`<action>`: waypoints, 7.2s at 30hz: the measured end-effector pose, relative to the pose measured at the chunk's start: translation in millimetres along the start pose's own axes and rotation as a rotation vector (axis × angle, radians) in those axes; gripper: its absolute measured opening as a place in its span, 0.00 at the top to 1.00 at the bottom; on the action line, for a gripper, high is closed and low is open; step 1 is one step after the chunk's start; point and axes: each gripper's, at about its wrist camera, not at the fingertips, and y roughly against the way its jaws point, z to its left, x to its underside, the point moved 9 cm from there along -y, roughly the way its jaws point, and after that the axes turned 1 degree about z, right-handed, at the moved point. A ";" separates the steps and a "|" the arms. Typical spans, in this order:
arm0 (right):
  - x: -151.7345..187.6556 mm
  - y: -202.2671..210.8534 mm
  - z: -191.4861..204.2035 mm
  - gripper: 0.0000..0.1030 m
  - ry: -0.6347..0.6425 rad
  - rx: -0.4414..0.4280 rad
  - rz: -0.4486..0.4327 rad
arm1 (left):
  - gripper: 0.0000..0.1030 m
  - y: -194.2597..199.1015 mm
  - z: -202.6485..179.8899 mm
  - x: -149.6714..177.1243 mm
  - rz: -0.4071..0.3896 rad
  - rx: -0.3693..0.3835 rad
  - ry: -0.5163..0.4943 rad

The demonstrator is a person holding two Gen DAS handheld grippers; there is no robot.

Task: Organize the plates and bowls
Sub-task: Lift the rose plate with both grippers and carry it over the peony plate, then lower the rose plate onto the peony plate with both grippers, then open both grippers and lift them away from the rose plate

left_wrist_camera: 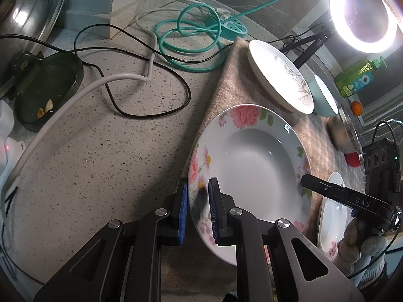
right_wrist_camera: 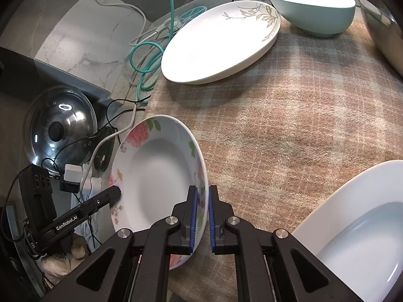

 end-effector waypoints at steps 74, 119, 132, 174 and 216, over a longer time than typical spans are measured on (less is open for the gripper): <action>67.6 157.2 -136.7 0.92 -0.219 0.070 -0.232 | 0.86 -19.9 -191.0 52.7 0.048 0.140 -0.306; 91.5 158.1 -182.9 0.92 -0.293 0.112 -0.204 | 0.86 -53.6 -222.1 80.1 0.138 0.107 -0.388; 92.1 158.7 -185.4 0.92 -0.288 0.130 -0.207 | 0.87 -56.9 -227.0 81.4 0.129 0.090 -0.418; 89.0 153.9 -178.9 0.88 -0.195 0.261 -0.184 | 0.86 -58.1 -231.4 84.9 0.120 0.011 -0.520; 70.9 182.5 -153.6 0.81 -0.004 0.422 -0.266 | 0.84 -40.2 -224.1 72.9 0.045 -0.015 -0.475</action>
